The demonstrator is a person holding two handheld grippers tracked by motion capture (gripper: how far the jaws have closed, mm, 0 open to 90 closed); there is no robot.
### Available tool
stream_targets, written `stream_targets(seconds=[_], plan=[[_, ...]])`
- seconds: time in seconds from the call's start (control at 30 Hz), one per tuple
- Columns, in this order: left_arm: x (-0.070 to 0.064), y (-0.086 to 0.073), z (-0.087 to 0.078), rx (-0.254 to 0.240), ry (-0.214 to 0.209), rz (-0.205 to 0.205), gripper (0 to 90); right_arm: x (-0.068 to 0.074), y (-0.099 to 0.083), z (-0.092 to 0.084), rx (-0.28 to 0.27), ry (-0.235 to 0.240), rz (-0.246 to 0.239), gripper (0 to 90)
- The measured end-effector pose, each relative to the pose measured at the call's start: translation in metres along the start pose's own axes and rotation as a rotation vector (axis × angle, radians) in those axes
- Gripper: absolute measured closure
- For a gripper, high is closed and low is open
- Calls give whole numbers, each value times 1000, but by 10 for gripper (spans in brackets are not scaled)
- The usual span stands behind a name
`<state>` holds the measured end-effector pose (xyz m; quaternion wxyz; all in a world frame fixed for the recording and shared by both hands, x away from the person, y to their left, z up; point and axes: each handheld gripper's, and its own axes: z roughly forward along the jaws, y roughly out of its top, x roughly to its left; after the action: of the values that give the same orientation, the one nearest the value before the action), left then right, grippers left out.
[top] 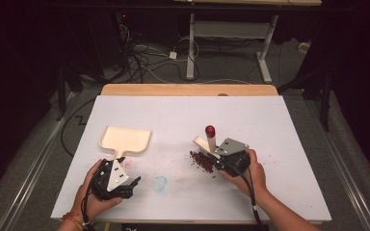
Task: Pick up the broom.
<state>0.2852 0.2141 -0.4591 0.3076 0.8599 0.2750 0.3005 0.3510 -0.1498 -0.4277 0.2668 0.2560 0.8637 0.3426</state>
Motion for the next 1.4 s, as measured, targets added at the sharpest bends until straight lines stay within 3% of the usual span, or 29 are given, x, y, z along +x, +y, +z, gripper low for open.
stream_targets(seconds=[0.2,0.43,0.6,0.8,0.93,1.07,1.3,1.4], plan=[[0,-1,1,7,-1,-2,187,6,5,-1,-15,9,-23,674],[0,-2,0,6,1,-5,187,-4,5,-12,-42,-15,-1,674],[0,-2,-2,1,3,-9,188,-19,-1,-35,-84,-7,29,674],[0,-2,-2,-1,5,-12,188,-42,-19,-70,-131,45,42,674],[0,-1,-1,2,3,-8,188,-58,-34,-92,-211,168,32,673],[0,0,0,5,2,-3,188,-54,-44,-98,-229,287,-26,673],[-1,1,1,4,-1,-3,187,-28,-43,-77,-194,477,-168,673],[-1,0,2,10,-4,0,187,-23,-42,-62,-169,528,-217,673]])
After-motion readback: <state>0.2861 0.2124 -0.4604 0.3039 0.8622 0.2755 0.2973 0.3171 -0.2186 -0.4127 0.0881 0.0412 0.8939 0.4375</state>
